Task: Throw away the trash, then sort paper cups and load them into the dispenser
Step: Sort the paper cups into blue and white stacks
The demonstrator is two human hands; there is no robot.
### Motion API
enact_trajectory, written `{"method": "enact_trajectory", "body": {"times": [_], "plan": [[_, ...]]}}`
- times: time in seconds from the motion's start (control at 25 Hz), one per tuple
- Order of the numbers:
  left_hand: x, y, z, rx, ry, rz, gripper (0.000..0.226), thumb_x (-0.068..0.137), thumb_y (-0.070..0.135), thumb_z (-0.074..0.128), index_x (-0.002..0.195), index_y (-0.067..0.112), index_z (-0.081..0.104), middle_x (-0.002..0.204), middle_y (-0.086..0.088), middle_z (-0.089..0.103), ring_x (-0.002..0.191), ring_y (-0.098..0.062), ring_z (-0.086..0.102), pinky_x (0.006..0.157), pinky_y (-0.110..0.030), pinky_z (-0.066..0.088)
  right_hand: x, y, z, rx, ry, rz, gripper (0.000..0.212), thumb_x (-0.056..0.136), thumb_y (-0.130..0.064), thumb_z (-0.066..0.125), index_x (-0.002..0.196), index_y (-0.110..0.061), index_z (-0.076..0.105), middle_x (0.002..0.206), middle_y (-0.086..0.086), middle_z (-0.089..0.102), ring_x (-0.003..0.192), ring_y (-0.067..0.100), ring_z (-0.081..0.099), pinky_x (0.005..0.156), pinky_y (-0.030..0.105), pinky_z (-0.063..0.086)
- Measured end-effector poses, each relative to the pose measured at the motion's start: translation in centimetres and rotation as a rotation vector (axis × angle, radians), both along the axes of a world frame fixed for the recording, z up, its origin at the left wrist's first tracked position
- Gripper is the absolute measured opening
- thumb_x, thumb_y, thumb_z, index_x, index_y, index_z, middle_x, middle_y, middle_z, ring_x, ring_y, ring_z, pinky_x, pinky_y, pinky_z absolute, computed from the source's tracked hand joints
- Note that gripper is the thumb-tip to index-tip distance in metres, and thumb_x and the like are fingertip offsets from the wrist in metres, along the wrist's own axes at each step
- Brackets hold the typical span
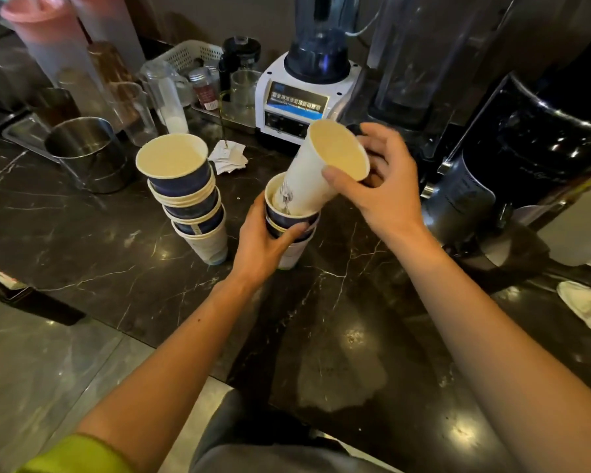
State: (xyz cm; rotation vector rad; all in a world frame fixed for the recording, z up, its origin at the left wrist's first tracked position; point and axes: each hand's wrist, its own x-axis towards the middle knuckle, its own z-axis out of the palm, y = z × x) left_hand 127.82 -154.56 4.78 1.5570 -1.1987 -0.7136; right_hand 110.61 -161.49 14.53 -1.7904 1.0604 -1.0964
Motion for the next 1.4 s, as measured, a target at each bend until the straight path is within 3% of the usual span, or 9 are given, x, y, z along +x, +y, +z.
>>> {"method": "enact_trajectory", "body": {"times": [0.24, 0.36, 0.44, 0.6, 0.84, 1.16, 1.28, 1.4], "plan": [[0.8, -1.3, -0.8, -0.021, -0.016, -0.041, 0.077, 0.084, 0.036, 0.073, 0.148, 0.02, 0.033, 0.142, 0.01, 0.047, 0.128, -0.003, 0.046, 0.105, -0.024, 0.043, -3.6, 2.4, 2.0, -0.075, -0.191, -0.24, 0.064, 0.083, -0.018, 0.077, 0.137, -0.006, 0.044, 0.13, 0.006, 0.054, 0.112, -0.002, 0.058, 0.088, 0.018, 0.049], [1.7, -1.5, -1.4, -0.014, 0.018, -0.089, 0.075, 0.084, 0.037, 0.073, 0.147, 0.024, 0.033, 0.139, 0.015, 0.045, 0.129, -0.005, 0.047, 0.107, -0.031, 0.045, -4.9, 4.2, 0.8, -0.095, -0.171, -0.314, 0.067, 0.082, -0.026, 0.078, 0.137, -0.006, 0.044, 0.132, 0.01, 0.054, 0.118, 0.007, 0.057, 0.092, 0.025, 0.05], [2.3, -1.6, -1.6, -0.007, 0.044, -0.131, 0.077, 0.084, 0.036, 0.074, 0.147, 0.025, 0.032, 0.141, 0.015, 0.045, 0.13, -0.004, 0.046, 0.106, -0.027, 0.044, -5.1, 5.2, -1.2, -0.06, -0.101, -0.331, 0.072, 0.078, -0.035, 0.077, 0.137, -0.01, 0.044, 0.134, 0.009, 0.054, 0.122, 0.015, 0.056, 0.097, 0.033, 0.051], [2.4, -1.5, -1.6, -0.023, 0.086, -0.169, 0.081, 0.081, 0.041, 0.073, 0.148, 0.021, 0.032, 0.146, 0.007, 0.047, 0.132, -0.006, 0.047, 0.105, -0.019, 0.043, -5.8, 6.7, -5.5, -0.019, 0.101, -0.365, 0.076, 0.075, -0.044, 0.077, 0.136, -0.013, 0.045, 0.137, 0.001, 0.05, 0.126, 0.013, 0.05, 0.104, 0.037, 0.046], [2.8, -1.9, -2.1, -0.013, 0.071, -0.18, 0.078, 0.085, 0.037, 0.073, 0.149, 0.019, 0.032, 0.149, 0.001, 0.046, 0.134, -0.009, 0.047, 0.11, -0.032, 0.044, -7.9, 8.3, -9.1, 0.12, 0.385, -0.425, 0.077, 0.077, -0.04, 0.079, 0.141, -0.023, 0.04, 0.137, -0.005, 0.041, 0.122, 0.003, 0.039, 0.094, 0.012, 0.035], [2.6, -1.6, -1.9, -0.01, 0.061, -0.148, 0.08, 0.083, 0.04, 0.074, 0.149, 0.018, 0.034, 0.147, 0.002, 0.049, 0.133, -0.01, 0.048, 0.108, -0.037, 0.046, -10.0, 9.0, -10.5, 0.307, 0.541, -0.403, 0.087, 0.077, -0.034, 0.081, 0.147, -0.026, 0.03, 0.142, -0.001, 0.028, 0.128, 0.02, 0.04, 0.093, 0.026, 0.039], [2.6, -1.5, -1.7, -0.01, 0.06, -0.144, 0.079, 0.082, 0.036, 0.075, 0.148, 0.018, 0.035, 0.146, 0.002, 0.05, 0.132, -0.011, 0.05, 0.106, -0.035, 0.048, -10.1, 8.4, -9.6, 0.343, 0.645, -0.325, 0.1, 0.075, -0.045, 0.079, 0.152, -0.03, 0.017, 0.149, -0.006, 0.019, 0.135, 0.025, 0.035, 0.103, 0.042, 0.044], [2.7, -1.6, -1.5, -0.017, 0.045, -0.144, 0.079, 0.082, 0.033, 0.077, 0.148, 0.017, 0.037, 0.143, 0.004, 0.052, 0.13, -0.01, 0.051, 0.102, -0.024, 0.049, -9.2, 7.6, -8.2, 0.254, 0.695, -0.326, 0.106, 0.073, -0.057, 0.073, 0.155, -0.029, 0.013, 0.158, -0.008, 0.011, 0.145, 0.024, 0.022, 0.111, 0.05, 0.038]]}}
